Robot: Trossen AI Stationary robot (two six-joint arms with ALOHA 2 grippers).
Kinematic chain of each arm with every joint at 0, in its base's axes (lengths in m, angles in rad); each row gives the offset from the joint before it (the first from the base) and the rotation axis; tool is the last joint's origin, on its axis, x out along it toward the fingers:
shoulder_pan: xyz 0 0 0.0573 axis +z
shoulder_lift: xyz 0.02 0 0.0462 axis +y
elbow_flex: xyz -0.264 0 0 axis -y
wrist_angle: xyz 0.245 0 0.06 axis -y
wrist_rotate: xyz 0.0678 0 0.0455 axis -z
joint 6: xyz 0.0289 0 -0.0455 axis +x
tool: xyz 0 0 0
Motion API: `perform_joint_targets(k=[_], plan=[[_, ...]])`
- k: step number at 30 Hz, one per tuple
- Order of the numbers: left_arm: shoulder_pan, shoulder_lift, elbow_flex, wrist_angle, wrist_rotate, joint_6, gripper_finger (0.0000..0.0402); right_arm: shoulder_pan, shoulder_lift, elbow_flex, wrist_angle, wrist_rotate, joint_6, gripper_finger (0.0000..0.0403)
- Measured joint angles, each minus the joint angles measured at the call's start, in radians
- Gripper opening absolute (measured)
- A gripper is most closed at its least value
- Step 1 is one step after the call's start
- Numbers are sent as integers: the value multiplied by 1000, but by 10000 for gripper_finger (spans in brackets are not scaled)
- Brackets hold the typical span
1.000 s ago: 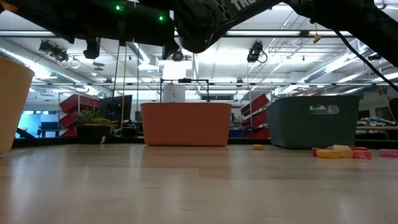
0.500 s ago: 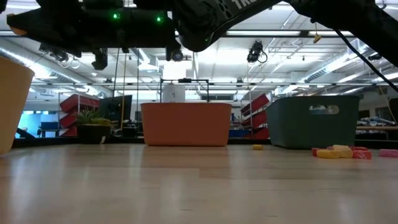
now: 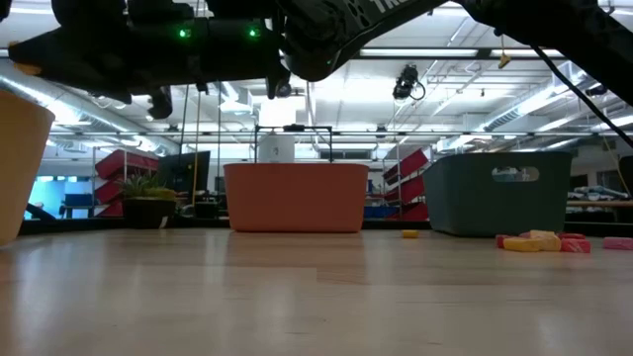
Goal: Sort candy
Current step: Put the yellow candy into the yellow bin
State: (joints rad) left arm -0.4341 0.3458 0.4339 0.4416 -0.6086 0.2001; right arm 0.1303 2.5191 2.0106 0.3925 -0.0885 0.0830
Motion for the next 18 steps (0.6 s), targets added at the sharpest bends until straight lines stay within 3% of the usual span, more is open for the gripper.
perform_joint_targets(k=[18], plan=[[0,0,0,0,0,0,67,0,0,0,-5,17,-1,100]])
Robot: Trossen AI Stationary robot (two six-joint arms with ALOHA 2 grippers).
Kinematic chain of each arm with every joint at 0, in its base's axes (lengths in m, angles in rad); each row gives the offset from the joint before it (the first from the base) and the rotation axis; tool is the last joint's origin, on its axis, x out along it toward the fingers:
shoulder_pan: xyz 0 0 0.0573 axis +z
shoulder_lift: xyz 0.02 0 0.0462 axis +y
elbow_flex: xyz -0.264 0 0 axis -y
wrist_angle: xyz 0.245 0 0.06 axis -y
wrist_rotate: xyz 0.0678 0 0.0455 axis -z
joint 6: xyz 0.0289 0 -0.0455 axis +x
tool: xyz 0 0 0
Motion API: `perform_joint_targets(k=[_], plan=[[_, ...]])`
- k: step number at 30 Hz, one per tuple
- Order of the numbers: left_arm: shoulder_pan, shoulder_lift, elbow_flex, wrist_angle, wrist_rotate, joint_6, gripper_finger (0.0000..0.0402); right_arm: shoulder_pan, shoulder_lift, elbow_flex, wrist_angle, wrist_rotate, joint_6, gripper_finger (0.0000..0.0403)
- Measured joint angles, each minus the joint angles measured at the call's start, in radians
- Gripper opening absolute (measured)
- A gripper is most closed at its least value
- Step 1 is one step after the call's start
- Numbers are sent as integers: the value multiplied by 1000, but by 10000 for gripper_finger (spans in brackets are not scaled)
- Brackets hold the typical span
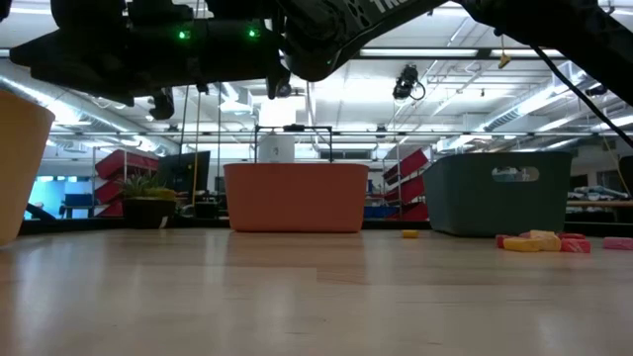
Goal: Sort candy
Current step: Put the yellow candy into the yellow bin
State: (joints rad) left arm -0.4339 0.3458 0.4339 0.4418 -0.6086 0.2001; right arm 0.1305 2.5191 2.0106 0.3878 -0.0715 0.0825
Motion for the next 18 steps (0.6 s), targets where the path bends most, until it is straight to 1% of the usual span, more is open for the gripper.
perform_joint_targets(k=[11,14,18], plan=[[0,0,0,0,0,0,67,2,-8,0,26,-2,-93,99],[0,0,0,-2,0,0,67,5,-30,0,-45,-4,-133,99],[0,0,0,-15,0,0,67,5,-99,-1,-237,-5,-158,99]])
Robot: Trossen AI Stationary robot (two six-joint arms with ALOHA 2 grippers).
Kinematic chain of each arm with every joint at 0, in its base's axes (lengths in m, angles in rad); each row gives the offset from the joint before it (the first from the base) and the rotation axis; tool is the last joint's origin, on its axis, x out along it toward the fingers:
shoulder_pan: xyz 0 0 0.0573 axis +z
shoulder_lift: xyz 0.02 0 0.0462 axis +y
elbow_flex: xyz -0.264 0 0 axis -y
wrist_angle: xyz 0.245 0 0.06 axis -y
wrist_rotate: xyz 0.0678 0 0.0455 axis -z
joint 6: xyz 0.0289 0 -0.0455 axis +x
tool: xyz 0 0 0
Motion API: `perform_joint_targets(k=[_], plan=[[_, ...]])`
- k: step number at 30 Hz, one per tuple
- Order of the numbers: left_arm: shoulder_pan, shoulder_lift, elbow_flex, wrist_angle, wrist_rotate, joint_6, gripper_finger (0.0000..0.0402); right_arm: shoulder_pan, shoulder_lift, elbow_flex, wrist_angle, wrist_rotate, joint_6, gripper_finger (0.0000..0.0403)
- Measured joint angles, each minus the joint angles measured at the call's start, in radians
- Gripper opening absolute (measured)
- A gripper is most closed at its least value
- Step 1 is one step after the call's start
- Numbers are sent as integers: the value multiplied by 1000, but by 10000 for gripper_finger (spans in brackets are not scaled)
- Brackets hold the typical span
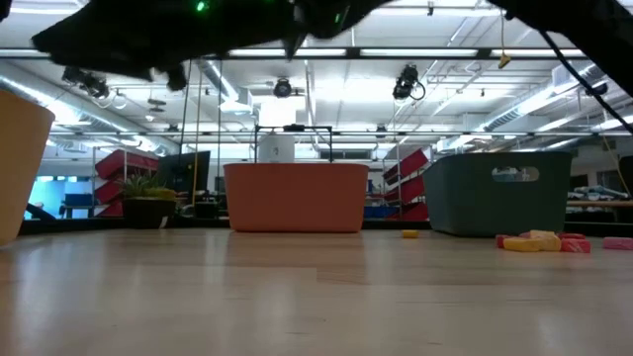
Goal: Sort candy
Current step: Put the yellow candy into the yellow bin
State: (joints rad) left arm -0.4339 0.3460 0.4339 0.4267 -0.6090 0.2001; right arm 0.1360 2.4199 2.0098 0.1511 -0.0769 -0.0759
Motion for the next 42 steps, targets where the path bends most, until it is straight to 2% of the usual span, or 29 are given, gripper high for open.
perform_joint_targets(k=[4,10,16,22,30,37,42], plan=[[0,0,0,-7,0,0,67,0,-85,1,-260,-2,-30,98],[0,0,0,-7,0,0,67,-1,-181,0,-560,1,-39,96],[0,0,0,-7,0,0,67,-4,-241,-16,-807,64,-5,93],[0,0,0,-7,0,0,67,-5,-332,-196,-806,102,70,93],[0,0,0,-7,0,5,67,-11,-534,-590,-644,204,176,93],[0,0,0,-7,0,6,67,-70,-740,-903,-530,286,213,93],[0,0,0,-7,0,8,67,-134,-844,-1046,-495,304,213,94]])
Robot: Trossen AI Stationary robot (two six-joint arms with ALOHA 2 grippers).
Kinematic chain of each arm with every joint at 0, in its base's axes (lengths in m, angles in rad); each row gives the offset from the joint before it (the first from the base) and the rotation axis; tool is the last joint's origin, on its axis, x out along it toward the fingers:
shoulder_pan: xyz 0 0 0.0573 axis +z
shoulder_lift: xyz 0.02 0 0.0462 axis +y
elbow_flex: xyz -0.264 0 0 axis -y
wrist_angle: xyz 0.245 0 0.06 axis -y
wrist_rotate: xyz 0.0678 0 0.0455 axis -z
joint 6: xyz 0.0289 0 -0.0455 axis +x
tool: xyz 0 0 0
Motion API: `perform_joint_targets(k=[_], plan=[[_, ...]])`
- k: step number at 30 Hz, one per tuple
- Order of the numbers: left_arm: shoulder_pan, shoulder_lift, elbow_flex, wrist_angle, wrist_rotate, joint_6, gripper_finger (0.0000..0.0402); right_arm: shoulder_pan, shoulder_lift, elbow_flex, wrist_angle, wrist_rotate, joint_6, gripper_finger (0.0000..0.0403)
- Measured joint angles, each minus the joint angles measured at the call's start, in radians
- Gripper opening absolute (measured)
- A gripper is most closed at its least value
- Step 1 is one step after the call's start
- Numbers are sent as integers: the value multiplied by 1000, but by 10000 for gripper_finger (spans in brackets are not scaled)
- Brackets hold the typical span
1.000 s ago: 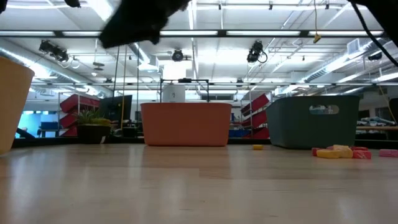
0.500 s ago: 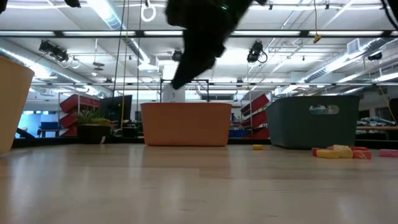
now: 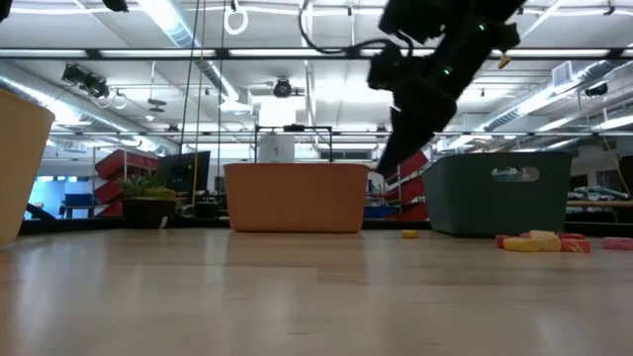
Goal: Sort candy
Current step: Put the yellow candy into the yellow bin
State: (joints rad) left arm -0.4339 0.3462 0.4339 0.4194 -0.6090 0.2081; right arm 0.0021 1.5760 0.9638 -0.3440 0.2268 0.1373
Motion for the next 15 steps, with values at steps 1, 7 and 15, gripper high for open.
perform_joint_targets(k=[1,7,15], plan=[[0,0,0,-1,0,0,67,-14,-15,-21,-2,15,1,94],[0,0,0,-17,0,0,67,-92,-25,-92,-16,37,-14,94],[0,0,0,-19,0,20,67,-116,0,-97,-2,37,-49,121]])
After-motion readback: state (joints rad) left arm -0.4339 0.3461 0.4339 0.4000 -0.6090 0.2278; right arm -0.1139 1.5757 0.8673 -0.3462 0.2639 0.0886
